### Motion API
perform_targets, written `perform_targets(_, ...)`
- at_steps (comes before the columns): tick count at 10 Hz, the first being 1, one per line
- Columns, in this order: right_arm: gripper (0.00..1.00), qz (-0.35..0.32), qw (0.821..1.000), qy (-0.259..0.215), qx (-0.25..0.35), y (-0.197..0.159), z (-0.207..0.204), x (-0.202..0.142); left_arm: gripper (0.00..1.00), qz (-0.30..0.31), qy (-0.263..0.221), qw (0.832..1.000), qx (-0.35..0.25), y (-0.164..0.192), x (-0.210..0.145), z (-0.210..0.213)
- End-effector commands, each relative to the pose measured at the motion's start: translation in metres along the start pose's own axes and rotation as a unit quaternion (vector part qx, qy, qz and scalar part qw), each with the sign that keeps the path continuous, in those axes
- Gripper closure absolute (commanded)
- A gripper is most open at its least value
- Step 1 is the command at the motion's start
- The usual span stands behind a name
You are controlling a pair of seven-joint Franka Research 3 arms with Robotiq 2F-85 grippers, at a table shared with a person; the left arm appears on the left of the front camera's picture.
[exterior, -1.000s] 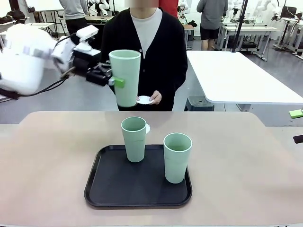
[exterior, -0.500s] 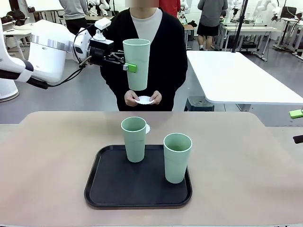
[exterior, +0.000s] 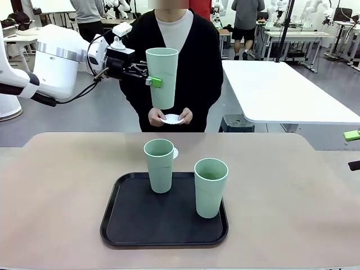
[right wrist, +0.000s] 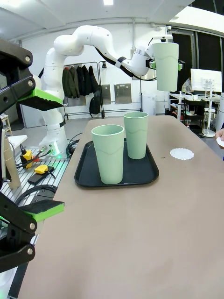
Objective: Place coasters on the table and set cups on them.
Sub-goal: Pick up one Reusable plastic cup and place it on a coaster set by the human.
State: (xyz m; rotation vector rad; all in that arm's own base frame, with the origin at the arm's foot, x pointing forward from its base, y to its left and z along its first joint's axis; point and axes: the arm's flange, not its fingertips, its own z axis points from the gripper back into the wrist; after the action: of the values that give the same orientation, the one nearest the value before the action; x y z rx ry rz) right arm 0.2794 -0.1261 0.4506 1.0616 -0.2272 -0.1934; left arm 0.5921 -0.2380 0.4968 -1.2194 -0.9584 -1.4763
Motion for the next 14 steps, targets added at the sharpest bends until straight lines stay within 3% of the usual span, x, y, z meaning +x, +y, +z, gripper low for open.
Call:
perform_targets(1, 0.00, 0.002, 1.000, 0.001, 0.006, 0.000, -0.001, 0.001, 0.13, -0.004, 0.009, 1.000, -0.015, 0.019, -0.019, 0.020)
perform_targets(4, 0.00, 0.002, 1.000, 0.001, 0.006, 0.000, -0.001, 0.001, 0.13, -0.020, -0.028, 0.999, -0.013, 0.046, -0.065, 0.035)
perform_targets(8, 0.00, 0.002, 1.000, 0.001, 0.006, 0.000, -0.001, 0.001, 0.13, -0.033, -0.017, 0.999, 0.003, 0.050, -0.120, 0.017)
perform_targets(14, 0.00, 0.002, 1.000, 0.001, 0.006, 0.000, -0.001, 0.001, 0.13, -0.014, -0.027, 0.998, 0.049, 0.051, -0.159, -0.002)
